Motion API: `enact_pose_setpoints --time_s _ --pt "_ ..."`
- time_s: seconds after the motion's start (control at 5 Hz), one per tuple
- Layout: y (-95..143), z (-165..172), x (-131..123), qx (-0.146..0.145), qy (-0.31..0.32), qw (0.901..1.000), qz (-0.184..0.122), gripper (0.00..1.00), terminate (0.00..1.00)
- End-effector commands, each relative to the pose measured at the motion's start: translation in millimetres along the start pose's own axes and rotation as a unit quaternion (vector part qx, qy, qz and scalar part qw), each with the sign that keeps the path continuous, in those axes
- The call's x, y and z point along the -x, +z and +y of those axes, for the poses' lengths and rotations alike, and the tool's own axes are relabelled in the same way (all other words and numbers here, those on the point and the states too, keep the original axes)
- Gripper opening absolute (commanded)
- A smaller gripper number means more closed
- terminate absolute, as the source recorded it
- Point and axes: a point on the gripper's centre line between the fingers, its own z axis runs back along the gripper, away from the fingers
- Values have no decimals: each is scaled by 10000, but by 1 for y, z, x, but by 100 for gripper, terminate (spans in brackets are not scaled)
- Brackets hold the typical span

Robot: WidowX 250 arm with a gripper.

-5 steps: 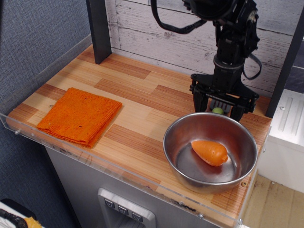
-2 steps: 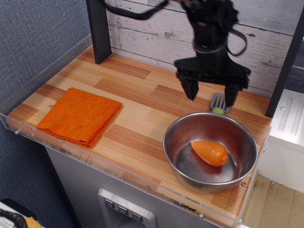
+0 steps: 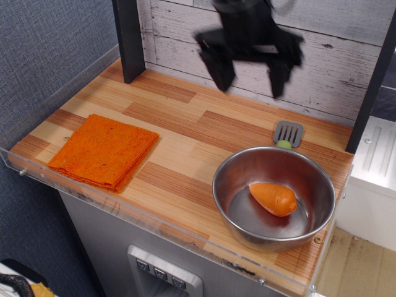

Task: Put the green spatula behind the silver bowl

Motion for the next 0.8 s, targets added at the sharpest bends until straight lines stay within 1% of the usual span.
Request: enact_pose_setpoints --time_s 0.0,0.2,0.4,0.6 --pt "58 35 21 -66 -315 9982 501 100 0" --pt "66 49 35 -401 -126 9968 676 100 0" --pt "64 56 48 -928 -56 9923 817 100 0" --pt "60 61 58 -937 -56 9923 807 100 100"
